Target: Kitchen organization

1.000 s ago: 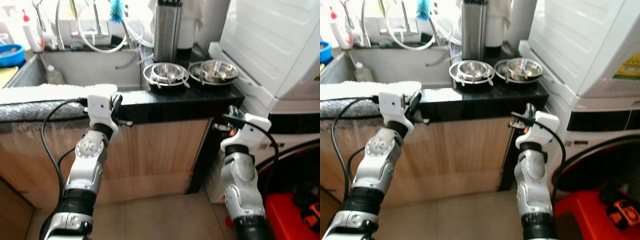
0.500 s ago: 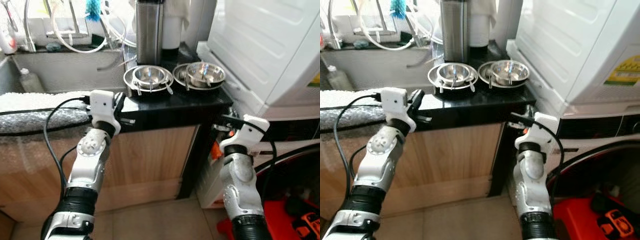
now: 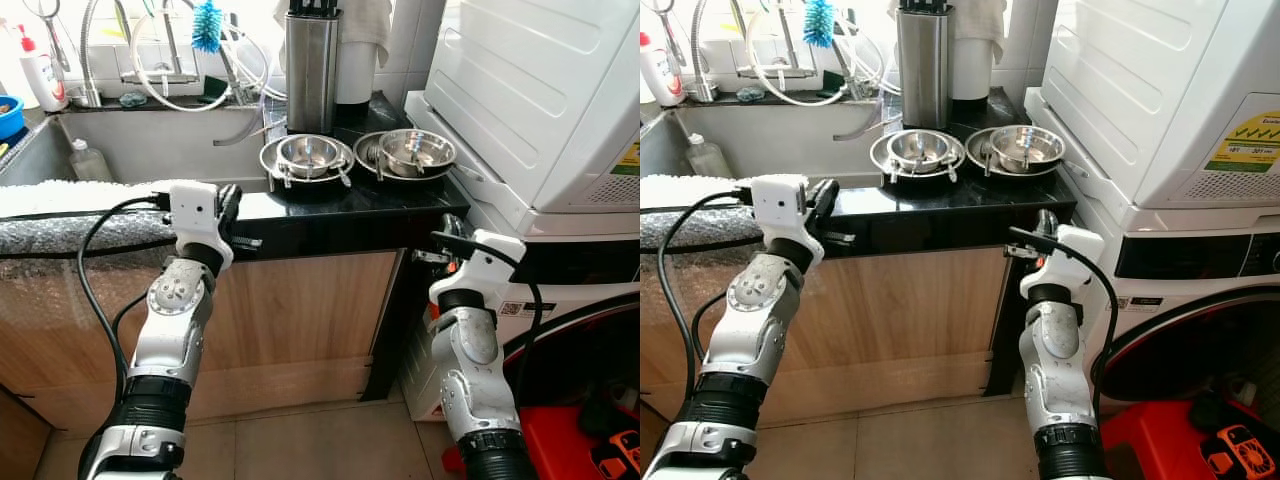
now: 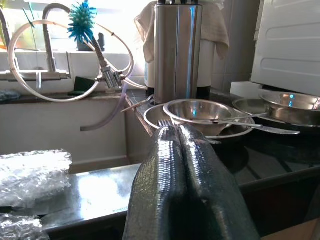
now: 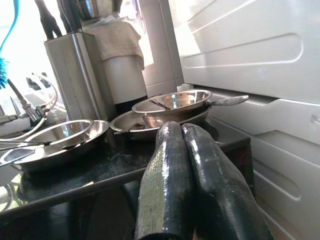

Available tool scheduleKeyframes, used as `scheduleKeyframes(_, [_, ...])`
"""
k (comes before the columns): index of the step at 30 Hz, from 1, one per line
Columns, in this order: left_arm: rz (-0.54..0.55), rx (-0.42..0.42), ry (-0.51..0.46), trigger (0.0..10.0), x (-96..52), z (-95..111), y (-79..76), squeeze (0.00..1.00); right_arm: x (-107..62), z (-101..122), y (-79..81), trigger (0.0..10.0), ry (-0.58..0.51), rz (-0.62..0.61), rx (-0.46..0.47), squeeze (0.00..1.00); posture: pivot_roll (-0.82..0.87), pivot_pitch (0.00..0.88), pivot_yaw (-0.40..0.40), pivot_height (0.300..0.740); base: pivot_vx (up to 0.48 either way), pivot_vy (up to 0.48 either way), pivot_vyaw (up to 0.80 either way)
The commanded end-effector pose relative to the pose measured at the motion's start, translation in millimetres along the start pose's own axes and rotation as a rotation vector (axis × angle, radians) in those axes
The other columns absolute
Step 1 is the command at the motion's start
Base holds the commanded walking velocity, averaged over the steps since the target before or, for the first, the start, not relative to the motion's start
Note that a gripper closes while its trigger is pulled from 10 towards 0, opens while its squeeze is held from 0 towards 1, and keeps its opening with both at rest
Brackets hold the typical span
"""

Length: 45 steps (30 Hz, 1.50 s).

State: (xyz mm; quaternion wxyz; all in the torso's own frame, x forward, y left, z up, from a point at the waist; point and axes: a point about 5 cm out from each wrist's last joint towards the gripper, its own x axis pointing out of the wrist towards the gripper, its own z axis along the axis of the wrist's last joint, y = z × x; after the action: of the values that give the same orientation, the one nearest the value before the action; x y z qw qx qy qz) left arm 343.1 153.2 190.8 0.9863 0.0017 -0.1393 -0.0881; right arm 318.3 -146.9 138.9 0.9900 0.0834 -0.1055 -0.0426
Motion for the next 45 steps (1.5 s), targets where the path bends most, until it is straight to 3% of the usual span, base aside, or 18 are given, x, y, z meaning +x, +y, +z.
scheduleKeyframes(1, [0.005,-0.011,0.009,10.0,-0.8,-0.1,0.8,0.00,1.5,3.5,1.3,10.0,-0.016,0.006,0.004,0.00,-0.02,0.000,-0.045,0.740,0.000,0.345,0.00])
scheduleKeyframes(35, [-0.010,-0.011,-0.005,10.0,3.6,5.9,-1.0,0.00,3.7,2.4,3.5,10.0,-0.022,0.007,0.019,0.00,-0.01,0.000,-0.037,0.740,0.000,0.431,-0.12])
scheduleKeyframes(45, [-0.026,0.002,-0.014,10.0,3.9,7.7,-6.1,0.00,3.7,2.3,4.2,10.0,-0.025,0.011,0.017,0.00,-0.01,0.000,-0.036,0.740,0.000,0.027,0.00])
